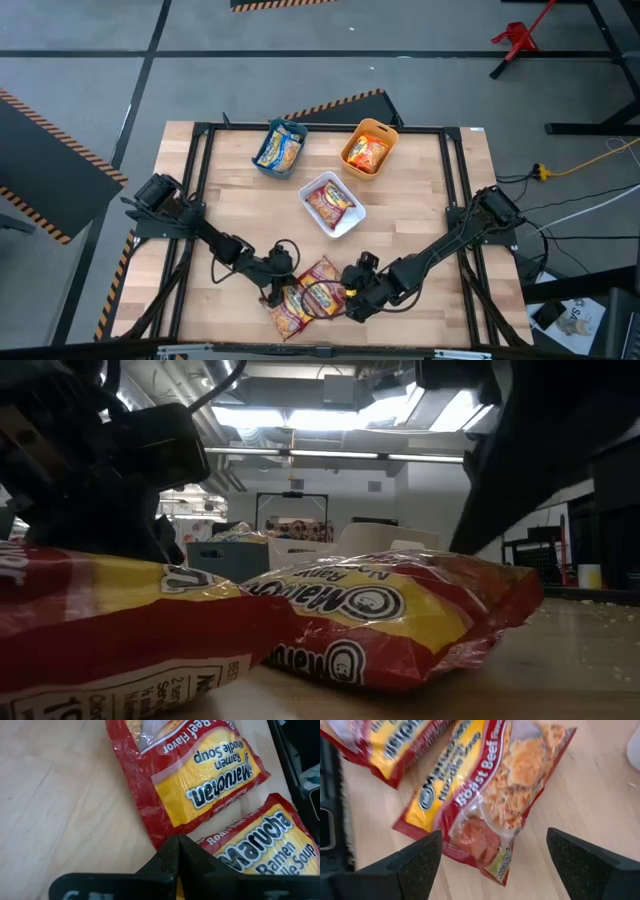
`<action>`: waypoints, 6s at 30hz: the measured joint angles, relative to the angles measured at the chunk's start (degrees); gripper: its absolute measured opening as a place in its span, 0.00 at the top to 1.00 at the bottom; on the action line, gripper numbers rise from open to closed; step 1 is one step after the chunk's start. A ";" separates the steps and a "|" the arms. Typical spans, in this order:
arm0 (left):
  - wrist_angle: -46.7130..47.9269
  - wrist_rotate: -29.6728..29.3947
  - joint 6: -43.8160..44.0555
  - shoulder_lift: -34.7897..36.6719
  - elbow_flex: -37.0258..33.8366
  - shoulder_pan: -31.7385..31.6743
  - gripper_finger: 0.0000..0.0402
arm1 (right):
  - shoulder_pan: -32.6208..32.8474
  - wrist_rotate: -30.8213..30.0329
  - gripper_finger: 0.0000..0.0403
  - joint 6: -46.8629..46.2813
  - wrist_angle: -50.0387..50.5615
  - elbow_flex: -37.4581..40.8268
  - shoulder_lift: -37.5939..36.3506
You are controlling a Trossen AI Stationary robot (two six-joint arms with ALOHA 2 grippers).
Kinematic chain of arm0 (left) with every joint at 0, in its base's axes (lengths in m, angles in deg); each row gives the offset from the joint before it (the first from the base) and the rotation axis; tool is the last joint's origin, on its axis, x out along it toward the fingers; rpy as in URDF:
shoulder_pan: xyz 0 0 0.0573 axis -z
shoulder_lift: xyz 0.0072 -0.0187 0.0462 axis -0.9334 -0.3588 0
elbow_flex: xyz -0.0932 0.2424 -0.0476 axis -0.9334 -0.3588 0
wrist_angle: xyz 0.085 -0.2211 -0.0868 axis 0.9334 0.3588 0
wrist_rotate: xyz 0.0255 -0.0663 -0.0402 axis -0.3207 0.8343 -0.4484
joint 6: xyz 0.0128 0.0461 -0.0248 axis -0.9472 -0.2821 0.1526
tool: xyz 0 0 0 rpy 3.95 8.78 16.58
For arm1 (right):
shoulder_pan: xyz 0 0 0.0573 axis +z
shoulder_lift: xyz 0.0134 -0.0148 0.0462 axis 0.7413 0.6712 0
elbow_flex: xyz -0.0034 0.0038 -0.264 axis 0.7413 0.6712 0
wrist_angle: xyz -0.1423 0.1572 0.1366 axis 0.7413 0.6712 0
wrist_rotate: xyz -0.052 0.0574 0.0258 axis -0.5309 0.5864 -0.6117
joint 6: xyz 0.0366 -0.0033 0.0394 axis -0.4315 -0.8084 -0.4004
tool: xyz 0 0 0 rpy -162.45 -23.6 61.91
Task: Sort Maruchan noodles
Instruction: Put the right red noodle pack into the white bin, then put the red noodle pack into the white bin
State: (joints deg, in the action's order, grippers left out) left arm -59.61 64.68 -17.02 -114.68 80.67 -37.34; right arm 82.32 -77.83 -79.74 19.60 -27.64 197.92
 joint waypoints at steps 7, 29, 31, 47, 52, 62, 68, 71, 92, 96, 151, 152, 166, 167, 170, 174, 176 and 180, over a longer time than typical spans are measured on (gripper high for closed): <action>0.02 0.00 0.86 0.00 0.00 -1.24 1.00 | -0.06 4.99 0.15 0.01 -0.52 0.02 4.43; -0.82 0.31 2.29 0.00 0.00 -2.86 1.00 | -0.46 7.87 0.97 -4.24 -2.39 0.04 6.03; -1.75 0.99 3.66 0.00 0.00 -2.86 1.00 | -0.46 7.98 0.98 -4.48 -2.39 0.04 5.72; -6.98 0.85 4.18 10.89 0.01 -4.03 1.00 | -3.60 3.80 1.00 0.22 11.47 -12.64 3.66; -4.20 0.97 1.76 17.71 0.02 -6.25 1.00 | -6.57 1.39 1.00 3.15 19.36 -17.61 3.64; 8.44 -4.16 -2.75 27.63 0.03 -15.10 1.00 | -13.65 -2.23 1.00 14.61 40.74 -27.25 3.51; 11.46 0.29 -5.98 27.43 0.04 -23.26 1.00 | -20.11 -2.10 1.00 25.06 43.07 -27.26 3.51; 13.55 1.48 -6.64 27.41 0.02 -26.57 1.00 | -23.77 -1.14 1.00 30.64 43.36 -26.50 3.51; 18.97 7.34 -6.91 27.39 0.02 -34.75 1.00 | -33.41 10.47 0.91 40.37 44.63 -21.20 3.19; 18.97 9.92 -9.00 27.39 0.02 -34.75 1.00 | -33.46 6.87 0.76 40.34 47.82 -21.20 1.52; 3.40 -3.80 18.48 0.75 0.15 16.02 0.81 | -4.91 14.77 0.11 18.40 -9.00 -17.75 17.65; 3.26 -3.90 18.50 0.74 0.15 15.49 0.81 | -4.92 14.79 0.11 17.71 -8.82 -17.73 17.94; 0.35 -3.67 14.87 0.50 -0.13 8.56 0.82 | -5.10 13.33 0.24 9.68 -8.75 -17.75 18.61; 0.33 -3.09 14.83 0.50 -0.13 8.34 0.82 | -5.11 13.23 0.29 9.03 -8.81 -17.77 18.64; 0.31 -1.64 14.58 0.55 -0.13 8.03 0.82 | -5.15 13.81 0.44 7.72 -8.75 -17.79 18.64; -0.26 0.17 14.68 0.59 -0.09 8.03 0.82 | -5.14 14.42 0.62 6.86 -8.90 -17.79 18.57; -0.39 0.83 14.91 0.61 -0.09 8.01 0.82 | -5.16 14.77 0.68 5.90 -8.85 -17.81 18.57; -1.75 3.25 16.56 1.04 -0.09 8.01 0.82 | -5.17 15.27 0.75 5.28 -8.72 -17.79 18.11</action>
State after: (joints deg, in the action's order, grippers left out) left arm -61.36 67.93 -0.46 -113.64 80.58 -29.33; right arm 77.15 -62.56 -74.46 10.89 -45.43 216.03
